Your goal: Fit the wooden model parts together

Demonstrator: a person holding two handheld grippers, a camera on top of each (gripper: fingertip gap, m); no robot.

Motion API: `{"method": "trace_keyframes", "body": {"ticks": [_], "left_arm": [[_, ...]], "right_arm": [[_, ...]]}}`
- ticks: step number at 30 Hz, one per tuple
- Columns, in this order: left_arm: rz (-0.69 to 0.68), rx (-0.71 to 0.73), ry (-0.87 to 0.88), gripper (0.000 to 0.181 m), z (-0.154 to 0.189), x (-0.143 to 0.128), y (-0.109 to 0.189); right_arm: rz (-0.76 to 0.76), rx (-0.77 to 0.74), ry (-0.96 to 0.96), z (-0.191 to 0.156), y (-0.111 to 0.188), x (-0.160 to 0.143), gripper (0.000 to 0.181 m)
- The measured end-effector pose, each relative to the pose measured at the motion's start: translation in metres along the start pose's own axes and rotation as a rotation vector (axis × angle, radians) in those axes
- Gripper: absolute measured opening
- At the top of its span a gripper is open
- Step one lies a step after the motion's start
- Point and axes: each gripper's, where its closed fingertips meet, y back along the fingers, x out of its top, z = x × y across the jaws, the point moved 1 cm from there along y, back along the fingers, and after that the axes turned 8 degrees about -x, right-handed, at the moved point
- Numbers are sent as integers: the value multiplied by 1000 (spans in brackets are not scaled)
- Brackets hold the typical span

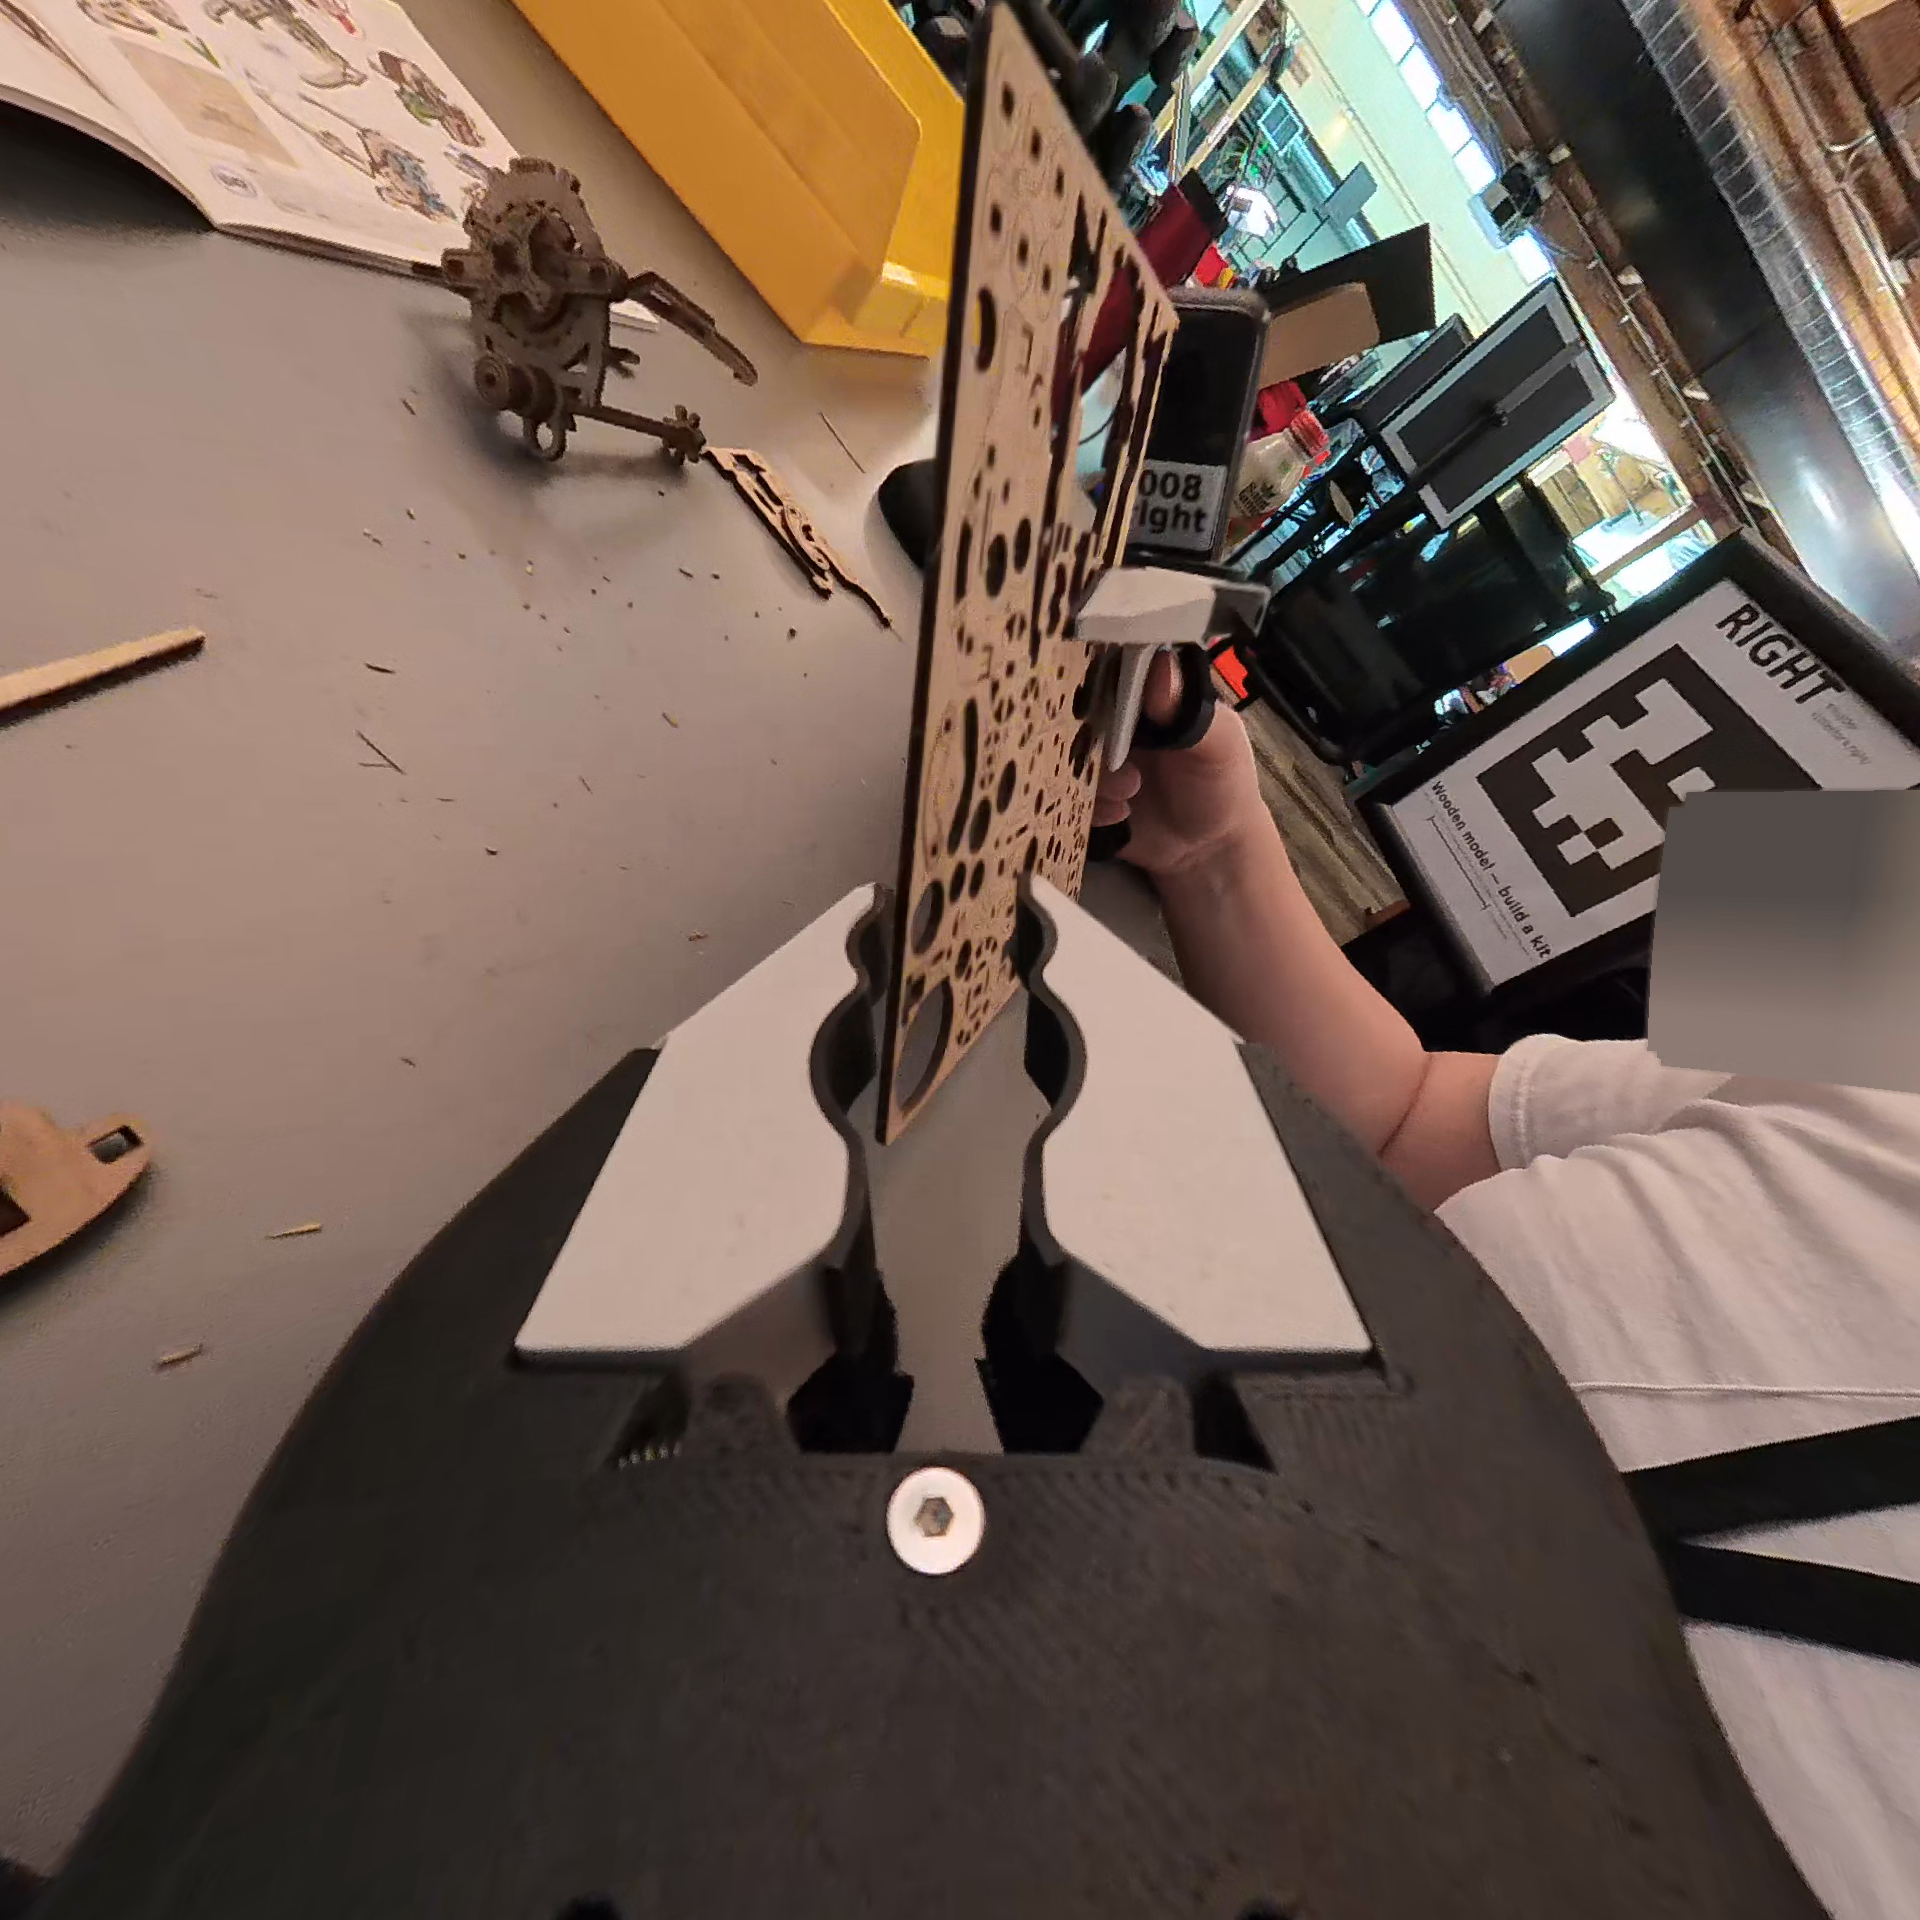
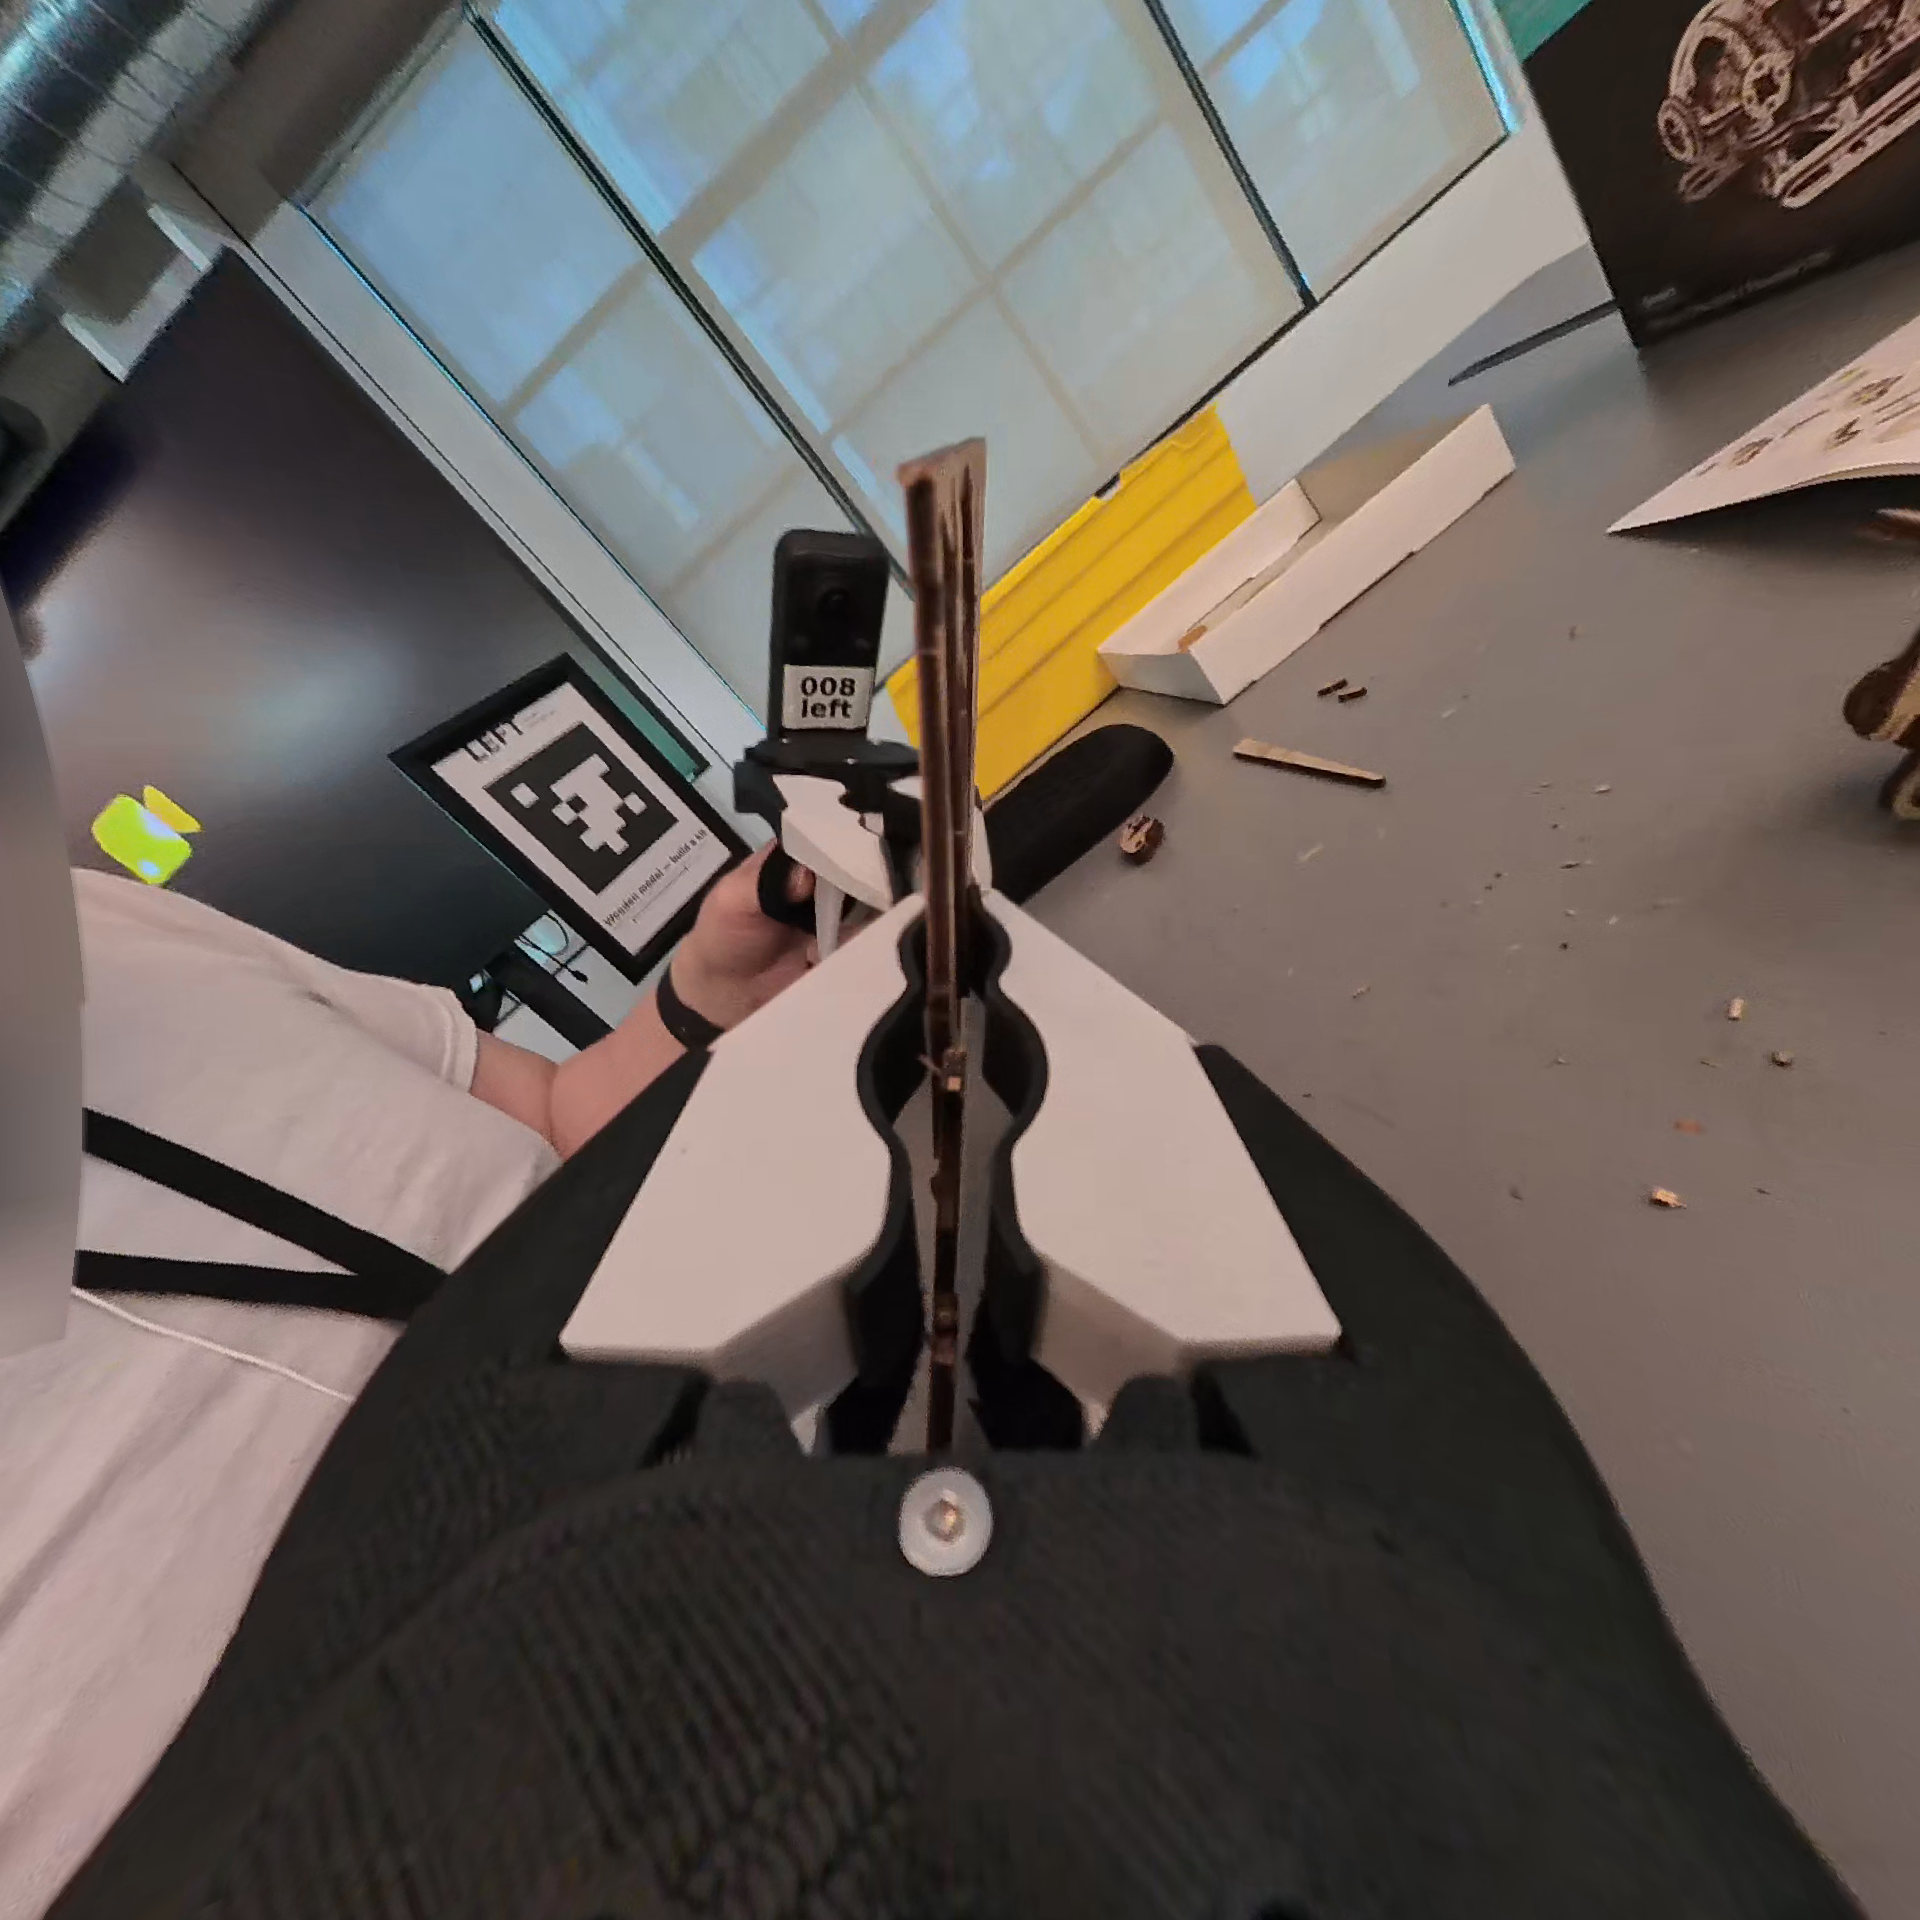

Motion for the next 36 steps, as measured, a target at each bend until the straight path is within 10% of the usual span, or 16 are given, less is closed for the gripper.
{"method": "trace_keyframes", "body": {"ticks": [26, 31, 36], "left_arm": [[-85, 94, -123, 3, -15, 4, -1], [1, -95, -43, 34, 6, 12, 0], [-26, -138, -94, 1, 15, 8, 9]], "right_arm": [[-73, -8, -18, 3, -7, -8, 1], [-95, 45, 60, -12, -14, -13, 1], [-116, 30, 133, -21, -10, -3, 22]]}}
